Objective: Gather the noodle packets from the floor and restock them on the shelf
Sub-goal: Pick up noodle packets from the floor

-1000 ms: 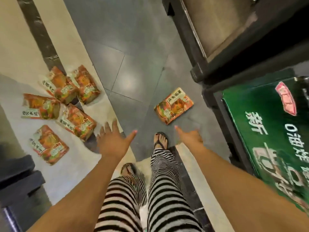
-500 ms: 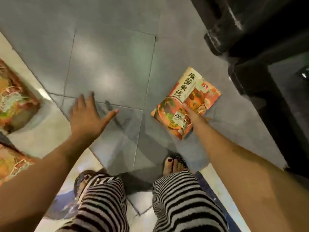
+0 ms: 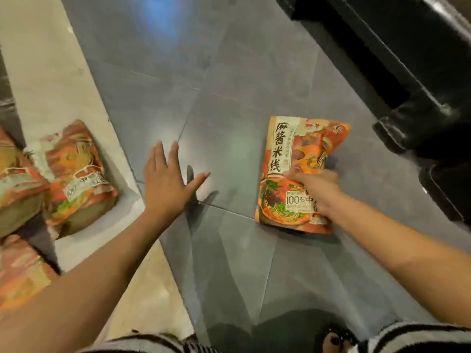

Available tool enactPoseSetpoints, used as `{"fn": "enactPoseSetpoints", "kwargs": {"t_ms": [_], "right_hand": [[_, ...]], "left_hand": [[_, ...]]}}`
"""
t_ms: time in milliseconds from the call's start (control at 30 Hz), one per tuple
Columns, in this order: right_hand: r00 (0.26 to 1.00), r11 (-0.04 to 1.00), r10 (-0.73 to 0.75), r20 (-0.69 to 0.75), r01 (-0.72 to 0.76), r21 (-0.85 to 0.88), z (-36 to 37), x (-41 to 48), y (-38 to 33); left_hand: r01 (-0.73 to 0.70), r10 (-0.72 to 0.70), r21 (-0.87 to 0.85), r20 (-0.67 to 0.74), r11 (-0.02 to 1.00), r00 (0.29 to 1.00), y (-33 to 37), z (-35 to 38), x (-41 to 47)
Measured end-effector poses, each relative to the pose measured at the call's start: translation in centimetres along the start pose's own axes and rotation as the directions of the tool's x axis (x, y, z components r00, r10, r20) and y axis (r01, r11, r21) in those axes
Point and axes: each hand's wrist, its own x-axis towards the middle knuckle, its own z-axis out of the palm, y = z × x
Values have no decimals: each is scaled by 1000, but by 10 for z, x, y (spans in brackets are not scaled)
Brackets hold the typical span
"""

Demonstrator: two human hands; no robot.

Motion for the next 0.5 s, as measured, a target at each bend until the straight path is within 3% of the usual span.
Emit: {"fn": "enactPoseSetpoints", "kwargs": {"t_ms": [100, 300, 367, 433, 500], "right_hand": [[992, 982, -34, 124, 56, -178, 45, -18, -35], [945, 915, -84, 318, 199, -350, 135, -29, -63], [934, 899, -80, 347, 218, -380, 150, -30, -61], [931, 881, -51, 363, 213, -422, 156, -31, -57], [929, 876, -28, 369, 201, -439, 157, -26, -49]], "left_hand": [[206, -223, -110, -173, 972, 959, -38, -21, -5], [538, -572, -195, -234, 820, 786, -113, -32, -9], [646, -703, -279, -227, 710, 674, -128, -34, -11], [773, -851, -365, -127, 518, 510, -137, -38, -11], [838, -920, -400, -34, 371, 391, -140, -44, -8]]}}
